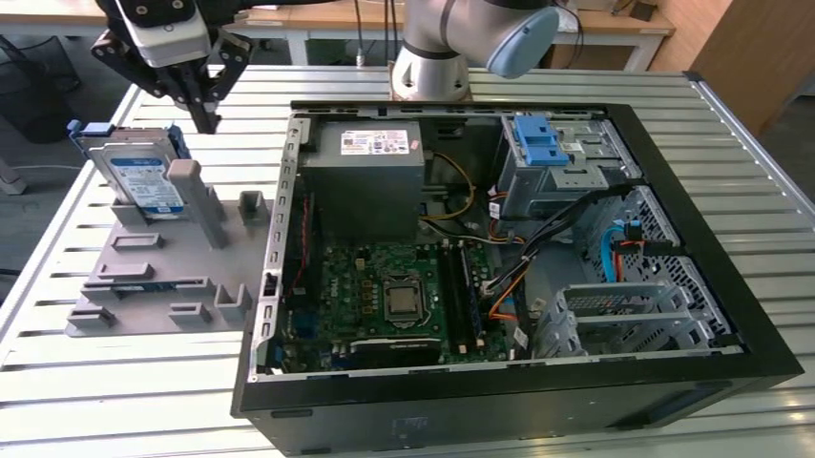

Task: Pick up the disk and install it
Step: 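Reach for the disk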

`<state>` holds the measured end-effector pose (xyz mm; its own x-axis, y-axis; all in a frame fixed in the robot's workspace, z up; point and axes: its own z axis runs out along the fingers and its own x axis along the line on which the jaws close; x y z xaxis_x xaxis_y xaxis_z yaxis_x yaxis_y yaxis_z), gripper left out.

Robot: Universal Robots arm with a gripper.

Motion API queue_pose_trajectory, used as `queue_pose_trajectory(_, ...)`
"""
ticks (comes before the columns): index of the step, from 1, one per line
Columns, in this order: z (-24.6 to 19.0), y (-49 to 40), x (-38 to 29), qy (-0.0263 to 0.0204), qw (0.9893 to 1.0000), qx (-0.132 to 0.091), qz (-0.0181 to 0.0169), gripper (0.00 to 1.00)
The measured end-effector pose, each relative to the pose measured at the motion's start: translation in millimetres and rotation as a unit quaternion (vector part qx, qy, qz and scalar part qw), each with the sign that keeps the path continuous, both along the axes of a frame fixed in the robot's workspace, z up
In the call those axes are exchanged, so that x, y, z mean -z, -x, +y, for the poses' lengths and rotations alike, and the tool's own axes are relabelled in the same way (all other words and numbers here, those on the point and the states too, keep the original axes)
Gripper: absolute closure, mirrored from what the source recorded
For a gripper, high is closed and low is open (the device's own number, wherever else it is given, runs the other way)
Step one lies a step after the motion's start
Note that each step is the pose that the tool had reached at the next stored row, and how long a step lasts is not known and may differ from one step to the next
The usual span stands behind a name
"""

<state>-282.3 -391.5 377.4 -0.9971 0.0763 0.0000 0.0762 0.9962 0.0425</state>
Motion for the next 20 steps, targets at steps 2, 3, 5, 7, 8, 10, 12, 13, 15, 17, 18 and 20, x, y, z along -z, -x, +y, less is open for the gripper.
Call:
queue_pose_trajectory(2, 0.1, 1.3, 0.1, 0.0, 1.0, 0.0, -0.0001, 0.89)
queue_pose_trajectory(3, 0.1, 1.3, 0.1, -0.0001, 1.0, 0.0, -0.0001, 0.89)
queue_pose_trajectory(5, 0.1, 1.5, 0.1, 0.0, 1.0, 0.0, 0.0, 0.89)
queue_pose_trajectory(7, 0.1, 1.6, 0.1, 0.0, 1.0, 0.0, 0.0, 0.89)
queue_pose_trajectory(8, 0.1, 1.7, 0.1, 0.0, 1.0, 0.0, 0.0, 0.89)
queue_pose_trajectory(10, 0.1, 2.1, 0.1, 0.0, 1.0, 0.0, 0.0, 0.89)
queue_pose_trajectory(12, 0.2, 4.0, 0.1, 0.0, 1.0, 0.0, 0.0, 0.89)
queue_pose_trajectory(13, 0.5, 4.9, 0.1, 0.0, 1.0, 0.0, 0.0, 0.89)
queue_pose_trajectory(15, 1.6, 6.9, 0.1, 0.0, 1.0, 0.0, -0.0001, 0.89)
queue_pose_trajectory(17, 3.2, 9.2, 0.1, 0.0, 1.0, 0.0, 0.0, 0.89)
queue_pose_trajectory(18, 4.0, 10.4, 0.1, 0.0, 1.0, 0.0, 0.0, 0.89)
queue_pose_trajectory(20, 5.1, 12.5, 0.2, 0.0, 1.0, 0.0, -0.0001, 0.89)
